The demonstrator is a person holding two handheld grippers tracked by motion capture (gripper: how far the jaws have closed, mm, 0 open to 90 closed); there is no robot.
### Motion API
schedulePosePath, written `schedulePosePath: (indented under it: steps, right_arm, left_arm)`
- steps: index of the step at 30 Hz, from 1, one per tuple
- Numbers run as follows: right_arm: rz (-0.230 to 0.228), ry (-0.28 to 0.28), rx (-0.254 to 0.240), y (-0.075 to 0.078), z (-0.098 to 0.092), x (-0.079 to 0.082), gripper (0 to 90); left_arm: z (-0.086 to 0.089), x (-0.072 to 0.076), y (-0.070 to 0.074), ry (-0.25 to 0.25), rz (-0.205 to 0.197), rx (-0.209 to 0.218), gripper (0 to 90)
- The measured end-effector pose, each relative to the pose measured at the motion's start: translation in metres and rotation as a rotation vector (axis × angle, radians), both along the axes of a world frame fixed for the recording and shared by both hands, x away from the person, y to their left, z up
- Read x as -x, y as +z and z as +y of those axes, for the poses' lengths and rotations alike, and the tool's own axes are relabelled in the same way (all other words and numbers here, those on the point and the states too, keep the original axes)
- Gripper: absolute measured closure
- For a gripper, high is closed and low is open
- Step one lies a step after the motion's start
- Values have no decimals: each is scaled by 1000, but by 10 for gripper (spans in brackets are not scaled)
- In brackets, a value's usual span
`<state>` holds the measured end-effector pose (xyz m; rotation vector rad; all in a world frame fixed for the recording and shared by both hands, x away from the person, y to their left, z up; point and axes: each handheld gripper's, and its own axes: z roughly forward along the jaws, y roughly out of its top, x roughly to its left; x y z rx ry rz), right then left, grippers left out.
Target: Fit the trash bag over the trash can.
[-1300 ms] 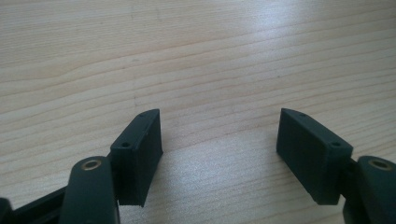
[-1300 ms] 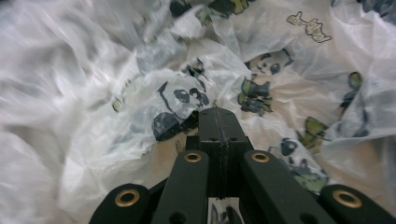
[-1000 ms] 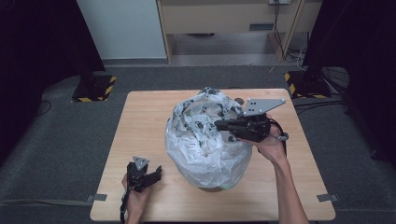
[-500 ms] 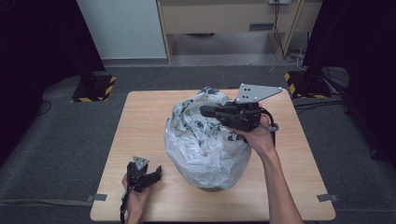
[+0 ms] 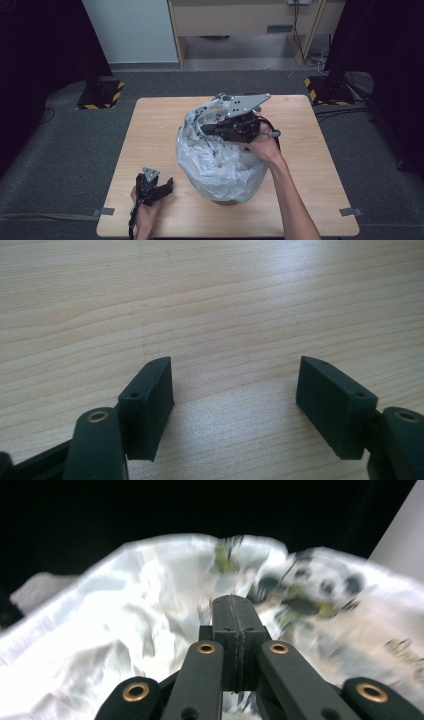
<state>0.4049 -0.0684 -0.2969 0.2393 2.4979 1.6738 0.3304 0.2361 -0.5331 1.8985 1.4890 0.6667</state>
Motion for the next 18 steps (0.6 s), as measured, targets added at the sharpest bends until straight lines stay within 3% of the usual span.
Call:
schedulePosePath:
  steps: [7,12,18]
  right_arm:
    - [36,-10,117,-7,10,1,900]
    - [38,13,229,-9,22,1,900]
    - [49,50,328,-13,37,0,900]
  left_arm:
    - [0,0,0,0,0,0,307]
    - [0,0,0,0,0,0,307]
    - [0,0,0,-1,0,0,307]
